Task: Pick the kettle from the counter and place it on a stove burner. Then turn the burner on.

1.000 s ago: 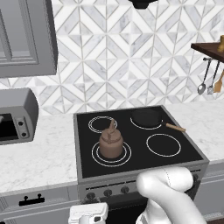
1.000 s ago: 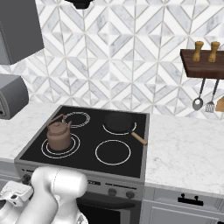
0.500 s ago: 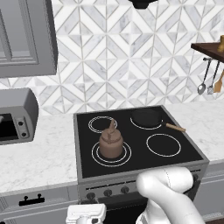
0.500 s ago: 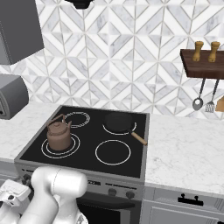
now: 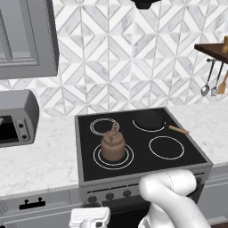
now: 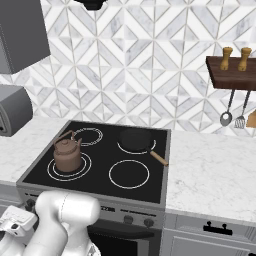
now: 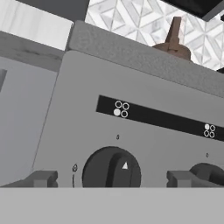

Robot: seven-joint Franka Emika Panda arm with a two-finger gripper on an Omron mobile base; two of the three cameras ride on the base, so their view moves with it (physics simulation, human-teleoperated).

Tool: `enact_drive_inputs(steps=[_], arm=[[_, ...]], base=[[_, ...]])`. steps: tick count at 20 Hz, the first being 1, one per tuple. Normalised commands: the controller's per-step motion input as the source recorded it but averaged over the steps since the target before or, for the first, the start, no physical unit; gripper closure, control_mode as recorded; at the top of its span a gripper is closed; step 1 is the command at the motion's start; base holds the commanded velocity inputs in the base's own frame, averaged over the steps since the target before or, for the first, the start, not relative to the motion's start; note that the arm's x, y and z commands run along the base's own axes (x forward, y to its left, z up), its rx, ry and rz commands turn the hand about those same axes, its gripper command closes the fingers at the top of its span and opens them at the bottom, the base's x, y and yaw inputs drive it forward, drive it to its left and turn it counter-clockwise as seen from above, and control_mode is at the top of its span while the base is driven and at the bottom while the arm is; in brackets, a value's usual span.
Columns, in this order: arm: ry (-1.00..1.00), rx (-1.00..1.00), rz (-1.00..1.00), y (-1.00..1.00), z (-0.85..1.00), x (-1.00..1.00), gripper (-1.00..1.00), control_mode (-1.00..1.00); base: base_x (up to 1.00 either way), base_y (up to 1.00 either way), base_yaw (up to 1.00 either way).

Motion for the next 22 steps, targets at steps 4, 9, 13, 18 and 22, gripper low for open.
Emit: enact_drive_inputs(steps=[4,9,13,18,22], arm=[[0.00,0.00,0.00,0.00,0.00,0.00,-1.00,-1.00],[0.00,0.01,0.00,0.00,0.14,0.00,1.00,-1.00],[0.03,0.00,0.00,0.00,0.04,0.12,1.00,-1.00],[0.11,-0.15,0.06,0.02,-0.01,0.06,1.00,-1.00],[0.16,-0.37,0.14,0.18,-0.26,0.03,1.00,-1.00]], base=[[0.00,0.00,0.00],[0.00,0.00,0.00],[0.00,0.00,0.00],[0.00,0.00,0.00],[0.00,0.00,0.00]])
